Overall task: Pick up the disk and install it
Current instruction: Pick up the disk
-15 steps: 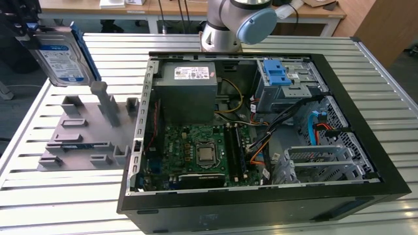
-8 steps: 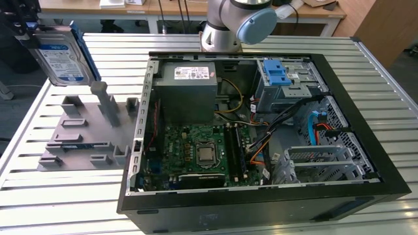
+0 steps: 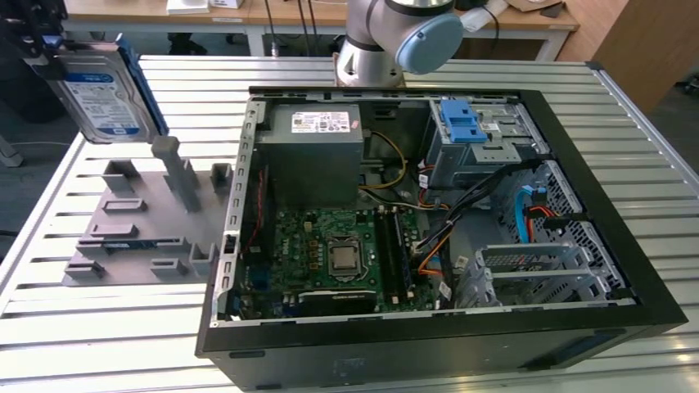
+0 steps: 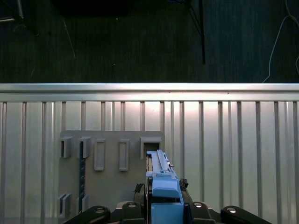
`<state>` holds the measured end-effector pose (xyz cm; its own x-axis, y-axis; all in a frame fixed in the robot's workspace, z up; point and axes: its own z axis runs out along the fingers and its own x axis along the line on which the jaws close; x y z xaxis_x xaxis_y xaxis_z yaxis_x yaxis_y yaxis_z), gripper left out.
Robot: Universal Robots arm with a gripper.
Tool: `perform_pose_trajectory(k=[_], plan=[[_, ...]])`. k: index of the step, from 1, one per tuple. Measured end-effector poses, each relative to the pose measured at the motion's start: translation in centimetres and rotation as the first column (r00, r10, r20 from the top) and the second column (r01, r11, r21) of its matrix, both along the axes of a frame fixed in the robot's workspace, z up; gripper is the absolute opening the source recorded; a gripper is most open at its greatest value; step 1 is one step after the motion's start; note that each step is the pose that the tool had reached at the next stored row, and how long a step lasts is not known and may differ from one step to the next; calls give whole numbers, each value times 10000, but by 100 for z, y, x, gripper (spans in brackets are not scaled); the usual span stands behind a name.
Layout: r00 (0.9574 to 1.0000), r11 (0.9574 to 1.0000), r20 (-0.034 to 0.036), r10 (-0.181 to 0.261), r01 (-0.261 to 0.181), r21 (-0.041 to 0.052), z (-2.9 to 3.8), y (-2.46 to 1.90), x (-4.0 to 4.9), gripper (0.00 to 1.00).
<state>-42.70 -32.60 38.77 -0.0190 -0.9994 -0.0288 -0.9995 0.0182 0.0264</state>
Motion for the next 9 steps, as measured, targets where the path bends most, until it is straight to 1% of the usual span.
perform_pose_trajectory(k=[9], plan=[[10000, 10000, 1, 0, 0, 0, 43, 0, 0, 36]])
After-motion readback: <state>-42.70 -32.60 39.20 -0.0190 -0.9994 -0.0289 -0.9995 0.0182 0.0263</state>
